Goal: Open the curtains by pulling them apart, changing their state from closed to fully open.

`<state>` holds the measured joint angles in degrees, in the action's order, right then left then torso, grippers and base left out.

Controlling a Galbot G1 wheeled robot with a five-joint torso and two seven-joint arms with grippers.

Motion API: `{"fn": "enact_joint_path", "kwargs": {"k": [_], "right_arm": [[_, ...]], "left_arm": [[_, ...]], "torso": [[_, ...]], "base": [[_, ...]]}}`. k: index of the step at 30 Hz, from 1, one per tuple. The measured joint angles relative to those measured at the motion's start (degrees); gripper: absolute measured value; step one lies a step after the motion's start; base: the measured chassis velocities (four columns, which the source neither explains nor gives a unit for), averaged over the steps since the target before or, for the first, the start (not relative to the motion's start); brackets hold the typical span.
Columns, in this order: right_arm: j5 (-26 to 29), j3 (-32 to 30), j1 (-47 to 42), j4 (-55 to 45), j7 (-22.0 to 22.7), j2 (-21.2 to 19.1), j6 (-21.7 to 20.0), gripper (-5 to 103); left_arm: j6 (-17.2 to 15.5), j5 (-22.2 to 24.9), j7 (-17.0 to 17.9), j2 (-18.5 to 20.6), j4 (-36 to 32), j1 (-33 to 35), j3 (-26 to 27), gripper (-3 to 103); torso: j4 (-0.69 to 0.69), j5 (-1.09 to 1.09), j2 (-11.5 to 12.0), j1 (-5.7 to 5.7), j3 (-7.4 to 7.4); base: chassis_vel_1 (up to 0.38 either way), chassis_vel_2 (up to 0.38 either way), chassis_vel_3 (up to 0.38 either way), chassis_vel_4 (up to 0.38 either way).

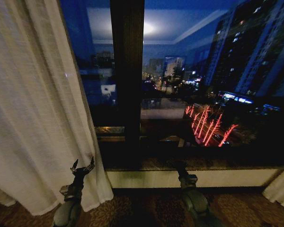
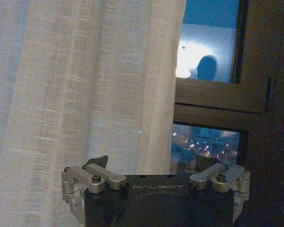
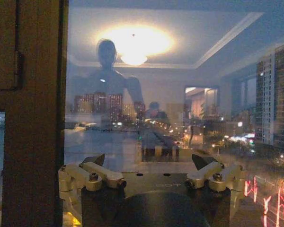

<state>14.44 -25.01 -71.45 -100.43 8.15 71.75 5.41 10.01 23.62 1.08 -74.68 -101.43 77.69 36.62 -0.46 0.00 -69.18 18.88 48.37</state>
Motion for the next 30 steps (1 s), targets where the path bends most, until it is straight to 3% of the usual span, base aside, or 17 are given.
{"fn": "enact_joint_path", "kwargs": {"k": [30], "right_arm": [[0.00, 0.00, 0.00, 0.00, 0.00, 0.00, 0.00, 100]], "left_arm": [[0.00, 0.00, 0.00, 0.00, 0.00, 0.00, 0.00, 100]], "torso": [[0.00, 0.00, 0.00, 0.00, 0.00]], "base": [[0.000, 0.000, 0.000, 0.000]]}}
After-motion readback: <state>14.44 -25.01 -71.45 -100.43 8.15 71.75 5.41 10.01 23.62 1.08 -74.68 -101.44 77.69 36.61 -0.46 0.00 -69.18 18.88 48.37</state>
